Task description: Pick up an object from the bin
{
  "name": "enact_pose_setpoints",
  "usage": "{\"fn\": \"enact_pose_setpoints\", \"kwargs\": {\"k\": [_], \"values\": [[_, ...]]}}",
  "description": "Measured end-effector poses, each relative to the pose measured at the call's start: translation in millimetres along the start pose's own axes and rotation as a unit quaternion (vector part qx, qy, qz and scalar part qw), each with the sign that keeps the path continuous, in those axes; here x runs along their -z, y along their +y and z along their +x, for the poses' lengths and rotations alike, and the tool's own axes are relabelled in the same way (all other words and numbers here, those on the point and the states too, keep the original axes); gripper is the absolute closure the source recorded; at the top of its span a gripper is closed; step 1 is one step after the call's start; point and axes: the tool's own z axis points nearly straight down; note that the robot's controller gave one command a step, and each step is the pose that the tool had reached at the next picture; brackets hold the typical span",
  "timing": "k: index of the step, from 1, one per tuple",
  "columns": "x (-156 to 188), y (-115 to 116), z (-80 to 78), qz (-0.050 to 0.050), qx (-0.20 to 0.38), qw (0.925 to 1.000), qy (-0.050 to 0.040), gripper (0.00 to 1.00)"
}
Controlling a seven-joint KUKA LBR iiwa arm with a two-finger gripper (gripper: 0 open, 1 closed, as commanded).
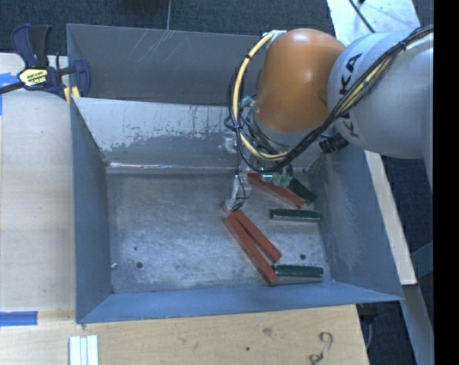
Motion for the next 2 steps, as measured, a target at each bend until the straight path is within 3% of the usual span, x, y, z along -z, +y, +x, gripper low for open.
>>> {"fn": "enact_pose_setpoints", "kwargs": {"k": [1, 2], "values": [[-98.0, -116.4, 26.9, 0.001, -0.056, 0.9984, -0.0021, 0.00], [-67.1, -192.1, 0.5, 0.003, -0.051, 0.9987, -0.0032, 0.00]]}}
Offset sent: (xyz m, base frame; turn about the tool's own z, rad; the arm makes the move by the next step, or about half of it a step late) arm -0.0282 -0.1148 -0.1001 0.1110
